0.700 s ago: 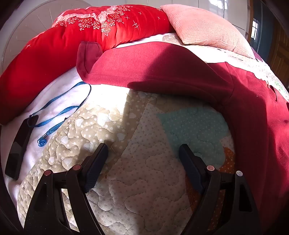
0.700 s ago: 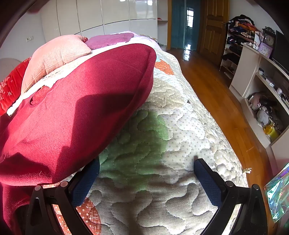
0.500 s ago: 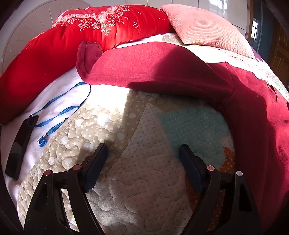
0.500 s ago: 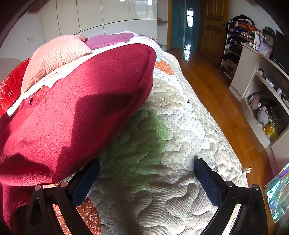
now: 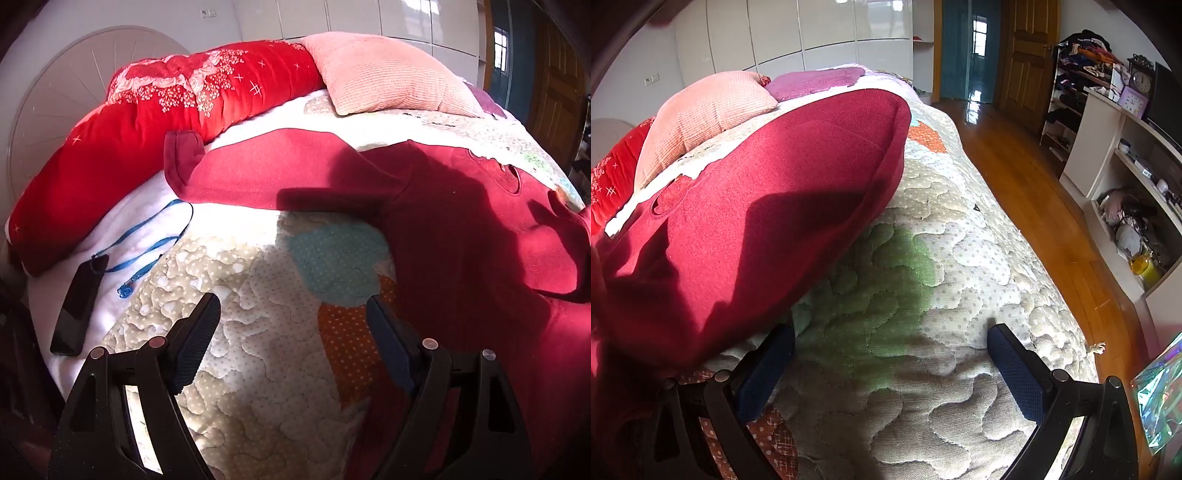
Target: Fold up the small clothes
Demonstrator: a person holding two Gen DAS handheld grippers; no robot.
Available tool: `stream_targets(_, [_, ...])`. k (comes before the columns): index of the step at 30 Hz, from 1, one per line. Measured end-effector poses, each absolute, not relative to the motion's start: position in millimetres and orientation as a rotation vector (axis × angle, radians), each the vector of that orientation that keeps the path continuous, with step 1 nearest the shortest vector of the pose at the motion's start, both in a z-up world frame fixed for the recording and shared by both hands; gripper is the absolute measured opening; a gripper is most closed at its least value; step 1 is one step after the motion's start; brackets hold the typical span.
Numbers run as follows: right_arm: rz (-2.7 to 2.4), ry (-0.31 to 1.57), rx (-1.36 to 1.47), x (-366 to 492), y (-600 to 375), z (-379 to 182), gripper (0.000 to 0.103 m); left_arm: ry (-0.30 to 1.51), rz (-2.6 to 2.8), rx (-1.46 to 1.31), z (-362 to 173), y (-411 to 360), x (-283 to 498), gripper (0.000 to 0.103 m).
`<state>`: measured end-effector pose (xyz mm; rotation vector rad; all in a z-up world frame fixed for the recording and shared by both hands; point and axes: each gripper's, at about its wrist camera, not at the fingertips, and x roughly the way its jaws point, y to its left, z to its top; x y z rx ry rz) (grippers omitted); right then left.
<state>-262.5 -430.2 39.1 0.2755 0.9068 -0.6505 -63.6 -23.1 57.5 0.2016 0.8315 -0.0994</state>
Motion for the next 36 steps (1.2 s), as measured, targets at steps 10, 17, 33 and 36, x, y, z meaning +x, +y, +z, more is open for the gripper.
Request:
stream_targets(10, [-0.65,0.906,0.276,-262.8,-429.9,39.5,0.103,0.82,-0.265,0.171,69.5,-78.7,-98.4,0.082])
stream_targets(17, [-0.65,0.906,0.276,-263.1,-430.1,39.4,0.103,0.815,-0.34,0.208,64.6,-109.2,-127.2,0.082])
stream_targets(33, [-0.651,0.913,0.277,-262.7,-428.8,41.0,0.103,0.747,-0.335,0.184,86.6,-115.5,-159.8,0.082])
stream_targets(36, [-0.64,0.971,0.292,-266.4,-424.1,46.2,0.103,0.744,-0.342,0.186,87.5,-117.4,-163.0,0.082])
